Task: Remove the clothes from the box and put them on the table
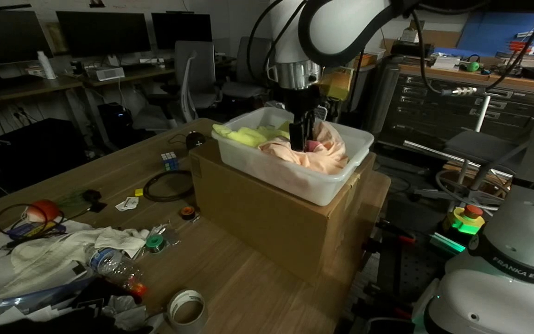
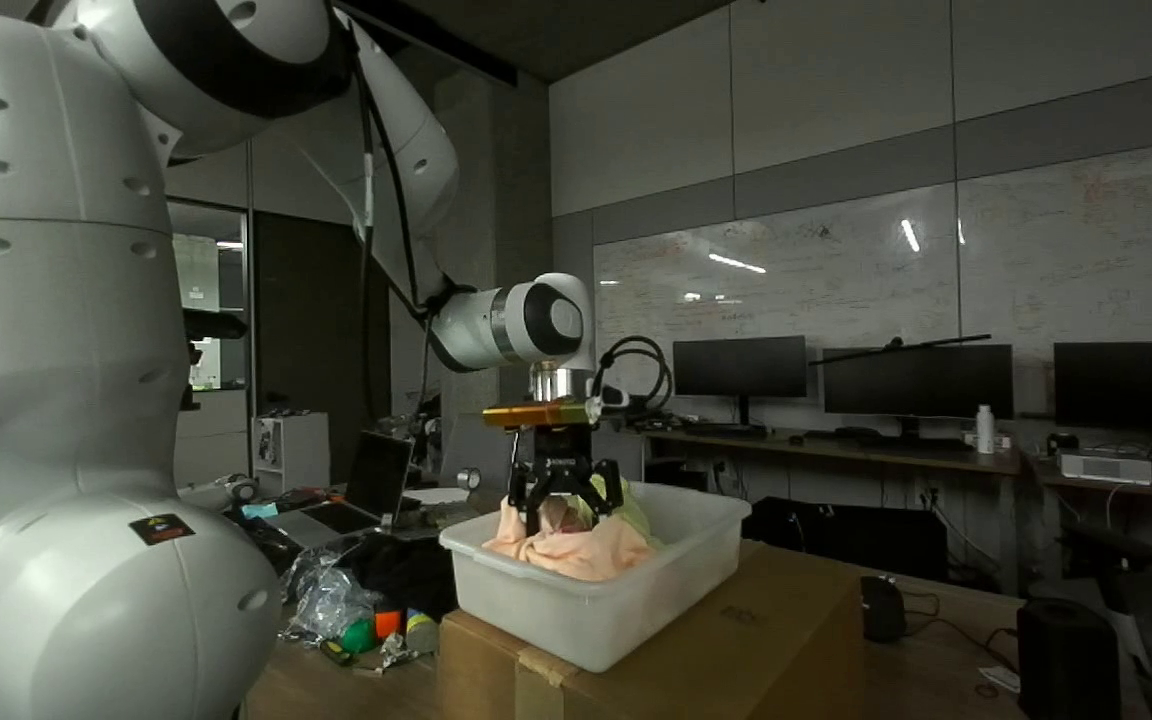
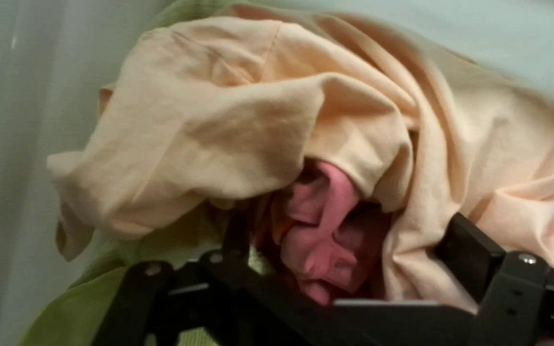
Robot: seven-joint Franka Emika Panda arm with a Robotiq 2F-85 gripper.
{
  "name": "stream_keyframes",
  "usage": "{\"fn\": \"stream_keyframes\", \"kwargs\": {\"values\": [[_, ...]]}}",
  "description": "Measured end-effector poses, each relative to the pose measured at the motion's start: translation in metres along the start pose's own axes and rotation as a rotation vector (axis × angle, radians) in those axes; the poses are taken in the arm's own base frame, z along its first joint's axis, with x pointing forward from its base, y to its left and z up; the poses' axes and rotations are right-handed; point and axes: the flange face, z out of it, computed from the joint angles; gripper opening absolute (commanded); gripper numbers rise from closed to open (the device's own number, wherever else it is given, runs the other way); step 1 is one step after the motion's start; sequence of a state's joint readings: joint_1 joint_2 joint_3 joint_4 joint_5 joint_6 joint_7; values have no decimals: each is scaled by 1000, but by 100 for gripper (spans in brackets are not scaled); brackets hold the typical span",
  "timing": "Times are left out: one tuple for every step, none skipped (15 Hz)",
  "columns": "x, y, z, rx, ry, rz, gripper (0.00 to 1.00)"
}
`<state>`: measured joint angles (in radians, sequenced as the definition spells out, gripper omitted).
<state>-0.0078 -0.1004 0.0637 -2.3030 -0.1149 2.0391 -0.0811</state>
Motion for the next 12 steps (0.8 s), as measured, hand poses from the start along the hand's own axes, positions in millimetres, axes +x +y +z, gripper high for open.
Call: {"fn": "stream_keyframes", "kwargs": {"values": [[0, 0, 5, 2, -4, -16, 100], [1, 0, 10, 4, -11, -30, 100], [1, 0, 15, 6, -16, -43, 100], [2, 1, 19, 8, -19, -57, 100], [3, 1, 23, 9, -22, -72, 100], [3, 2, 26, 11, -26, -84, 100], [3, 2, 28, 13, -30, -95, 91], [3, 3, 31, 15, -35, -99, 75], [3, 4, 32, 16, -38, -99, 67], [3, 5, 33, 19, -40, -96, 58], [3, 6, 34, 21, -42, -92, 49], [2, 8, 34, 24, -43, -84, 42]]}}
